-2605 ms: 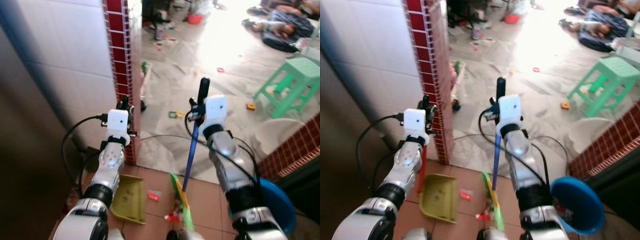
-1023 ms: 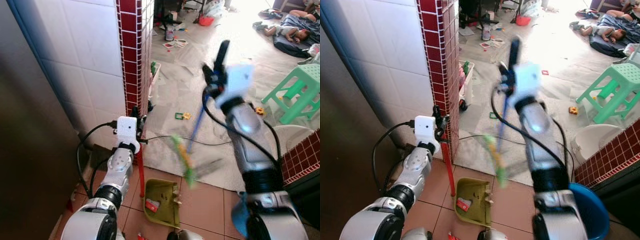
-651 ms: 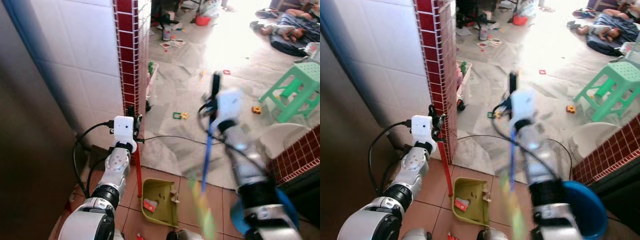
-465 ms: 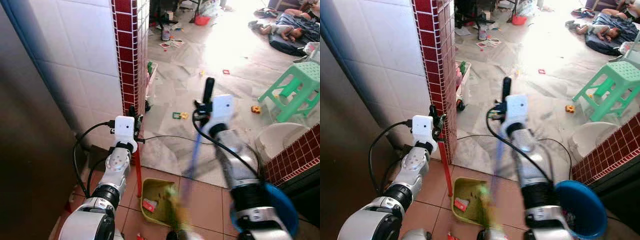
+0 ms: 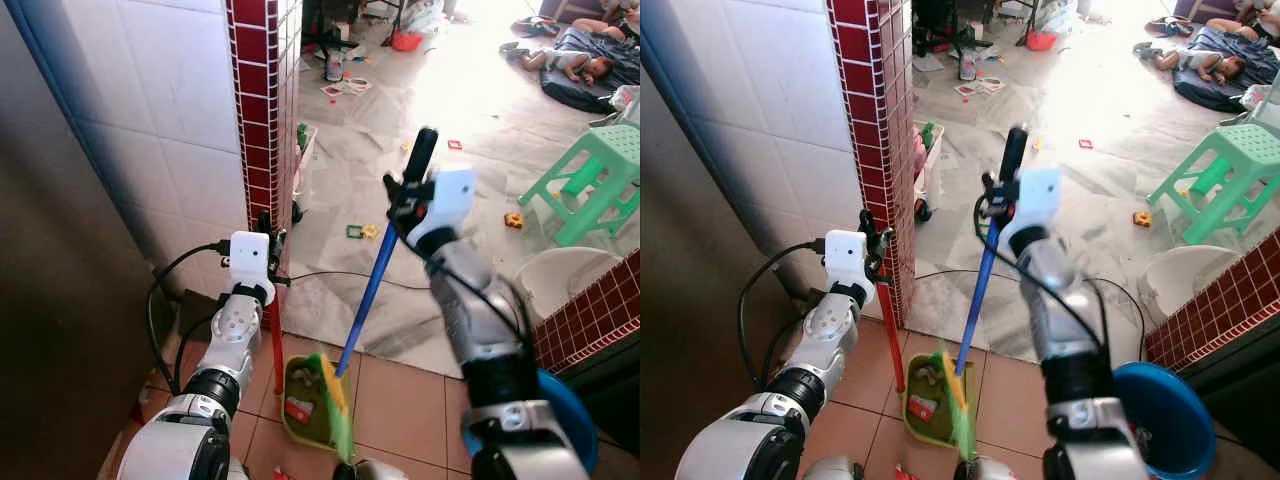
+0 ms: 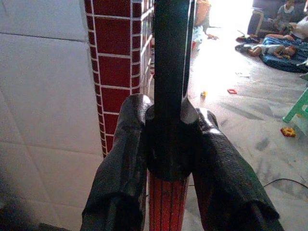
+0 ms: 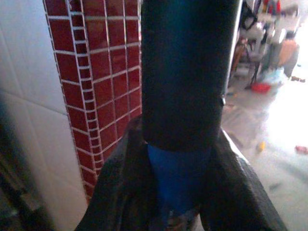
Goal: Sweep floor
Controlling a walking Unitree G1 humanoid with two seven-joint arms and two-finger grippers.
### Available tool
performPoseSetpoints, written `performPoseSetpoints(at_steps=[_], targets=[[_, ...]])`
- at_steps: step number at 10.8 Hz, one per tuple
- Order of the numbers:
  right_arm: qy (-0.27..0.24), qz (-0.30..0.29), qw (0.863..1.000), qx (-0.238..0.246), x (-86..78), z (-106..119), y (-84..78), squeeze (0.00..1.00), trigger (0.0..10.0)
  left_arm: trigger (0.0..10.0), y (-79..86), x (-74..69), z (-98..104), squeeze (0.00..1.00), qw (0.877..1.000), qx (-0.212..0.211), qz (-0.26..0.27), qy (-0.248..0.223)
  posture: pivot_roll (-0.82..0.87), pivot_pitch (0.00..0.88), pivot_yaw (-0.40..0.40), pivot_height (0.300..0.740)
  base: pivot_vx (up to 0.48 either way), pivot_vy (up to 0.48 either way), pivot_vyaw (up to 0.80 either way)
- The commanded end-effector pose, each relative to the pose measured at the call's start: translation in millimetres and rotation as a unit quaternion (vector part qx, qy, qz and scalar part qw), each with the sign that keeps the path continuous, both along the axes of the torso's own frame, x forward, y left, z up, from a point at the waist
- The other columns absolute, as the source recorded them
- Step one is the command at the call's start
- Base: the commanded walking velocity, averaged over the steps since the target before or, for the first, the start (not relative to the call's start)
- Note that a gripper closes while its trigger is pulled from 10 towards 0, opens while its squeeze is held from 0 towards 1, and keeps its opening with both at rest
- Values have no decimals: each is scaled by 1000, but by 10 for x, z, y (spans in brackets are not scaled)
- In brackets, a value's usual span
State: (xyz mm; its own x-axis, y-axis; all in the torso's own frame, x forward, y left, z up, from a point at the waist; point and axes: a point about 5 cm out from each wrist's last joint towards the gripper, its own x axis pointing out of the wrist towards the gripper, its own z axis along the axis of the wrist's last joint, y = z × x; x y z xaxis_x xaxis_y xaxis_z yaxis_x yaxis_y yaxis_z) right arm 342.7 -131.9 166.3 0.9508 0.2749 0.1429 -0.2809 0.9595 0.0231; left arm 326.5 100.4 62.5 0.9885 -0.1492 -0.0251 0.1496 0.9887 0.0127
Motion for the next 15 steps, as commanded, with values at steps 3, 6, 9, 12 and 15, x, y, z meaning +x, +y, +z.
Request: performPoseSetpoints(at_steps=[3, 6, 9, 12, 15], targets=[[-98, -39, 991, -82, -12, 254, -153, 0, 10000, 10000, 20, 79, 179, 0, 999, 9, 0, -39, -32, 0, -65, 740, 0, 0, 0], [-88, -63, 991, -79, -90, 114, -184, 0, 10000, 10000, 69, 41, 434, 0, 995, -14, -1, -102, -20, 0, -62, 740, 0, 0, 0], [-81, -90, 988, -95, -91, 30, -234, 0, 10000, 10000, 129, -24, 693, 0, 989, -35, -10, -140, -11, 0, -68, 740, 0, 0, 0], [-74, -102, 987, -101, -72, -9, -277, 0, 10000, 10000, 103, -143, 752, 0, 991, -23, -30, -130, -7, 0, -64, 740, 0, 0, -477], [-67, -104, 987, -99, -63, -39, -276, 0, 10000, 10000, 91, -182, 779, 0, 992, -30, -37, -121, -9, 0, -67, 740, 0, 0, 0]])
